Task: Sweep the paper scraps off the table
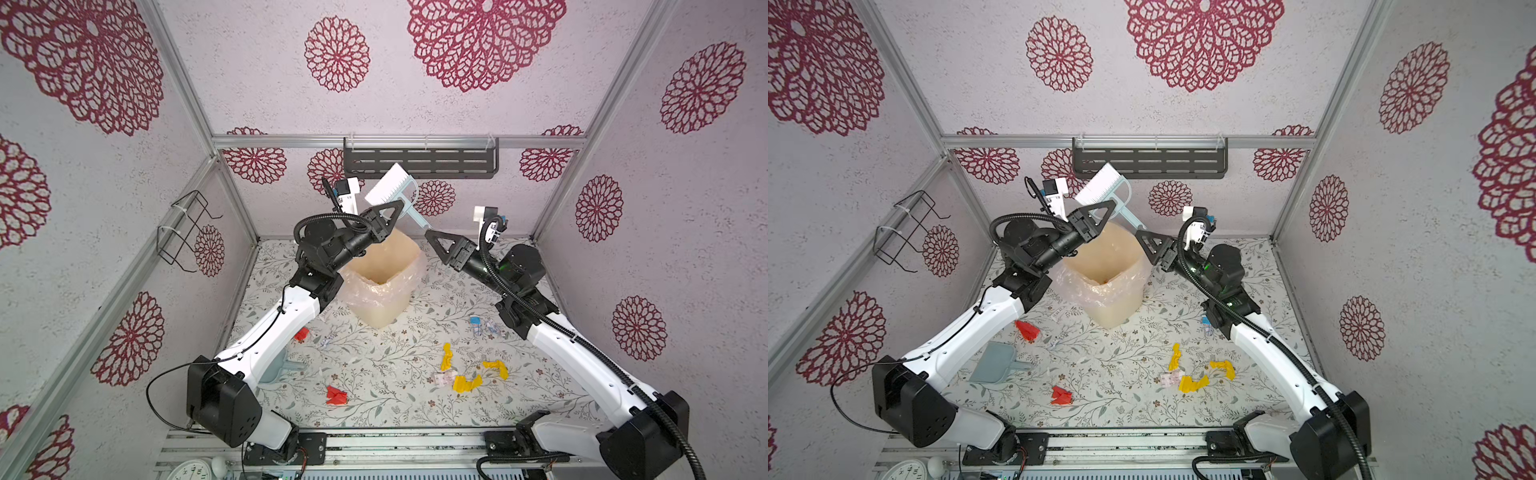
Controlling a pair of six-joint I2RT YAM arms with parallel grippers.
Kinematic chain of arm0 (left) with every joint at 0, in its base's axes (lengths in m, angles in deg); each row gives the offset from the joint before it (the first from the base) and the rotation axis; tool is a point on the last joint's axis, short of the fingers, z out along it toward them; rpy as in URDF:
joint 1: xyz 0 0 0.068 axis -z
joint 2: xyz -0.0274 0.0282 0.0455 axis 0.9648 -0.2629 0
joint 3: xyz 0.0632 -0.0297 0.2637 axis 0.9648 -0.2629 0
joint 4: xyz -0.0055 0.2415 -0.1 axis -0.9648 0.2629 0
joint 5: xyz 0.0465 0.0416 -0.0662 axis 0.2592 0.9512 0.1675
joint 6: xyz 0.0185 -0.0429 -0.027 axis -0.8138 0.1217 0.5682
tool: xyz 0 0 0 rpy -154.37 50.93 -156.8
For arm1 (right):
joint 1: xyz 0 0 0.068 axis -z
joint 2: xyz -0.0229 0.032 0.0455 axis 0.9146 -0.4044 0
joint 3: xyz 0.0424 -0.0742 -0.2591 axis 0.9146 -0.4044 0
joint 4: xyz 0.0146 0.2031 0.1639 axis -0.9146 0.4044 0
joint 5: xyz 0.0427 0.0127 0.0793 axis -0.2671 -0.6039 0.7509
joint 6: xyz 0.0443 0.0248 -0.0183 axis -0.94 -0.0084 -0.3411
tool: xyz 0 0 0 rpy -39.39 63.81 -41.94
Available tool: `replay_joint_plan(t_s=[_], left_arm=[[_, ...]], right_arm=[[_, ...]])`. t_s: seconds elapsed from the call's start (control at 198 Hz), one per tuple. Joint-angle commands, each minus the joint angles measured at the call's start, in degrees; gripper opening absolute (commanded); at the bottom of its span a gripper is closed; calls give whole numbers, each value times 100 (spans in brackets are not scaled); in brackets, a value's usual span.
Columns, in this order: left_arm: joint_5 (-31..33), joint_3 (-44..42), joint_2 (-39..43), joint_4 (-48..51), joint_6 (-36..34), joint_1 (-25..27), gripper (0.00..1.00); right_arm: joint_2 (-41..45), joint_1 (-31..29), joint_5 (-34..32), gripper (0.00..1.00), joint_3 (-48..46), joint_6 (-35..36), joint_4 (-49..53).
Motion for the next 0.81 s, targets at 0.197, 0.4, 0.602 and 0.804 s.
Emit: replay_joint_plan(t_s=[0.197,0.4,0.602,0.804], left_arm=[[-87,-31,-21,-310,151,80,0],[-70,-99,-5,-335,187,80,0],[-118,-92,-35,-325,238,82,0],[-188,-74,-77,-268,266,76,0]], right_arm=[[-253,99,303,48,70,-502,-1070],[-214,161,292,38,4,-535,-1186],[-257,202,395,33,55,-575,-1172],[-342,202,518,26,83,-692,-1295]])
